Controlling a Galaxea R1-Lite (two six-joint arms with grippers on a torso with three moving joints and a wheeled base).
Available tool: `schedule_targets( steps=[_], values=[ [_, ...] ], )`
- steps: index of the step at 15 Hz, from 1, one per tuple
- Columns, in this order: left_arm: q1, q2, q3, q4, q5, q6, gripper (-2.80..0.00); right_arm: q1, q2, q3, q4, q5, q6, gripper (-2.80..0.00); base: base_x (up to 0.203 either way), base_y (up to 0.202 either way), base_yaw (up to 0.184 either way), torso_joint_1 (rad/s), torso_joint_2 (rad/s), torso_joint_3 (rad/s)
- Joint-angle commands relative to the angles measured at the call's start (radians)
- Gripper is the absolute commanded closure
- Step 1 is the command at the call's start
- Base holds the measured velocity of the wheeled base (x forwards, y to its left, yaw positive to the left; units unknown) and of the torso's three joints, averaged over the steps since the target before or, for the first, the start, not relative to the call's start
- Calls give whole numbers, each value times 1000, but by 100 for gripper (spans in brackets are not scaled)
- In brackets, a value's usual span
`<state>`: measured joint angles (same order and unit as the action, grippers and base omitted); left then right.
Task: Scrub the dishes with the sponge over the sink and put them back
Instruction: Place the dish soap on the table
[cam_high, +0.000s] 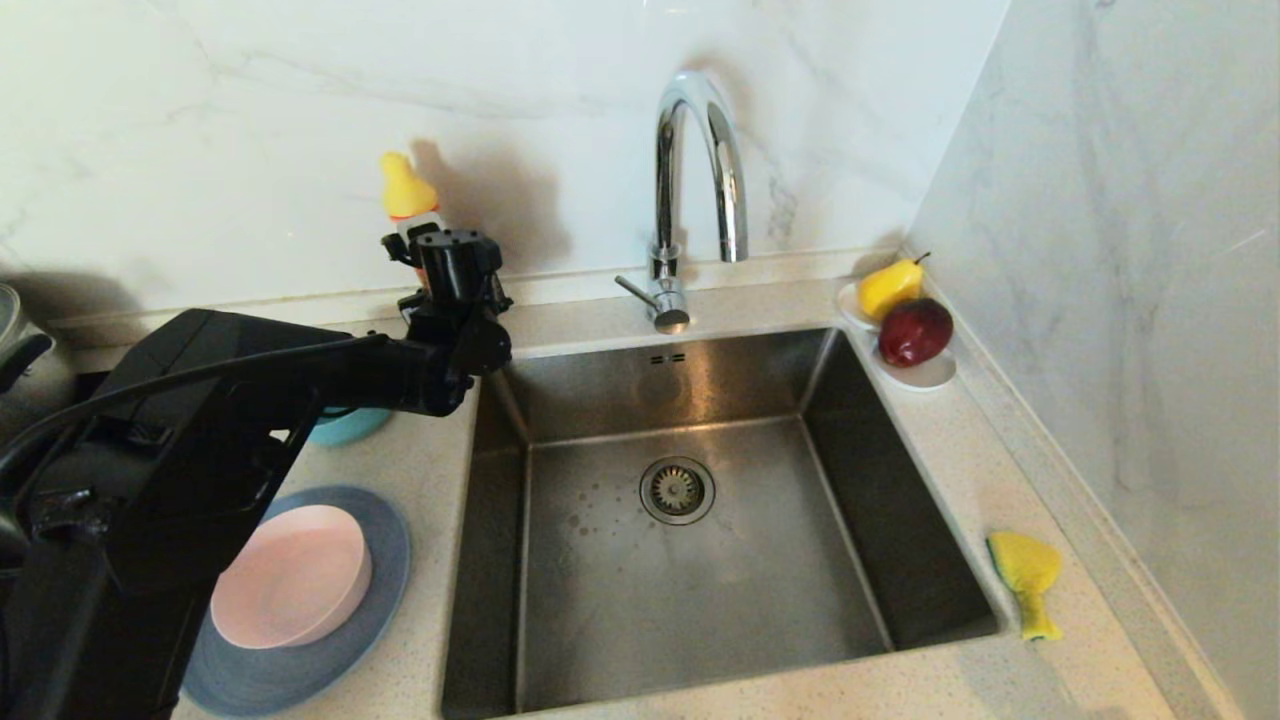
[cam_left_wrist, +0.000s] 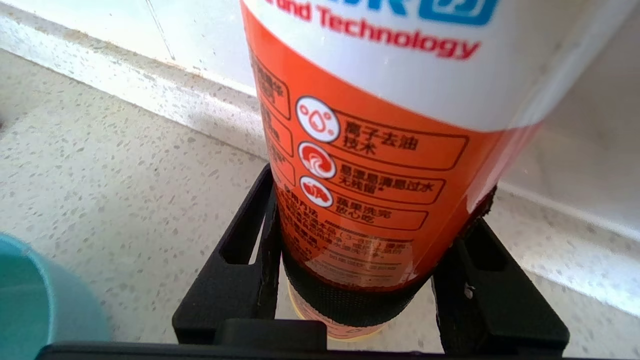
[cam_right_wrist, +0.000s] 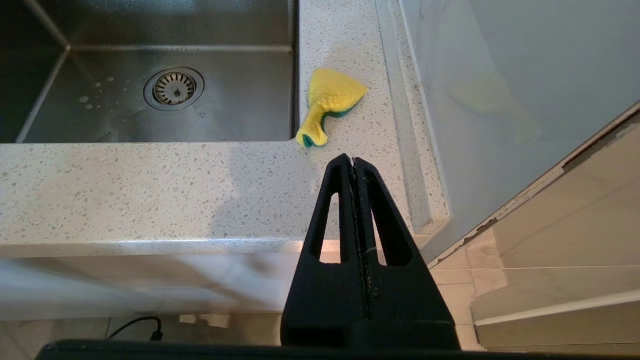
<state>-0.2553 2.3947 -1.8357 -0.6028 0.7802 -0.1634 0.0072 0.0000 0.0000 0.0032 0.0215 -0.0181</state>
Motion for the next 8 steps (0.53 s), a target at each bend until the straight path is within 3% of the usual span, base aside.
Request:
schedule_targets(
  steps=[1, 8],
  values=[
    [1, -9, 1, -6, 8, -1, 0, 0, -2, 0, 0, 0, 0, 0, 0, 0, 0, 0, 0, 0],
    [-5, 14, 1, -8, 10, -8, 0, 0, -2, 0, 0, 0, 0, 0, 0, 0, 0, 0, 0, 0]
  ],
)
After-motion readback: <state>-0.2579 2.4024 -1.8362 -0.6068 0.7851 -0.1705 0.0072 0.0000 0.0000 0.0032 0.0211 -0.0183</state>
